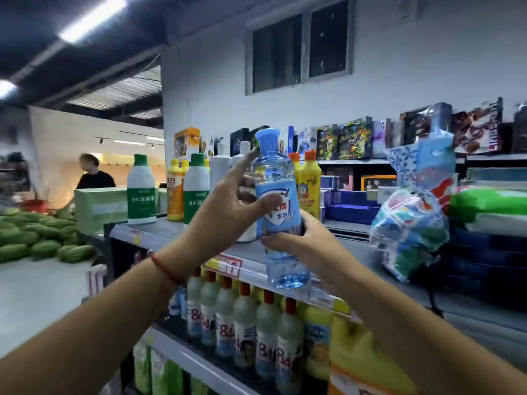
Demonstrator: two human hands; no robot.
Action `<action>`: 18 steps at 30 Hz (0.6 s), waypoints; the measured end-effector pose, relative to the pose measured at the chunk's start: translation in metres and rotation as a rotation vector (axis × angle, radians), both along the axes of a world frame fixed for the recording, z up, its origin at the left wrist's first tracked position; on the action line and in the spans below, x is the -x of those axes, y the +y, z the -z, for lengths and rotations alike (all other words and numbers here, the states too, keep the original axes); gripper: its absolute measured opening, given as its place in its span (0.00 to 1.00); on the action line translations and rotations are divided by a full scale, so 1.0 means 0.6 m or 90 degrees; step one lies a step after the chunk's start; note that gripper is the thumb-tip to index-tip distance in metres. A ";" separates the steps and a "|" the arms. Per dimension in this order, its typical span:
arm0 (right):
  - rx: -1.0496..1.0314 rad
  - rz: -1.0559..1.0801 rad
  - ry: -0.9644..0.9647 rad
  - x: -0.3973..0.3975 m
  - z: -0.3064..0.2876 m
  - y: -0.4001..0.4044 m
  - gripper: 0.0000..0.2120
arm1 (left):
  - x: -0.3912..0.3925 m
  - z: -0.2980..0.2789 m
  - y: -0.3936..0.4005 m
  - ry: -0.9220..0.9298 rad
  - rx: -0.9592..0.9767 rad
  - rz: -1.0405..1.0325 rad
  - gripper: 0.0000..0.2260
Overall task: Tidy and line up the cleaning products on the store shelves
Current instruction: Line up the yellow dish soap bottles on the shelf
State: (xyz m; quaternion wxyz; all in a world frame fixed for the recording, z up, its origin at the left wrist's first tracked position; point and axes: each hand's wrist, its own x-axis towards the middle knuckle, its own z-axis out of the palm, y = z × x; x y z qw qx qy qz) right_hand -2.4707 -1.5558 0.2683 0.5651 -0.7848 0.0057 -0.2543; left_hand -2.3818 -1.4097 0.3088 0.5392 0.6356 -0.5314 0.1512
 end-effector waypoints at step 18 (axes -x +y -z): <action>0.077 0.224 -0.015 -0.294 -0.005 -0.058 0.20 | -0.319 -0.012 -0.092 -0.421 -0.173 -0.272 0.50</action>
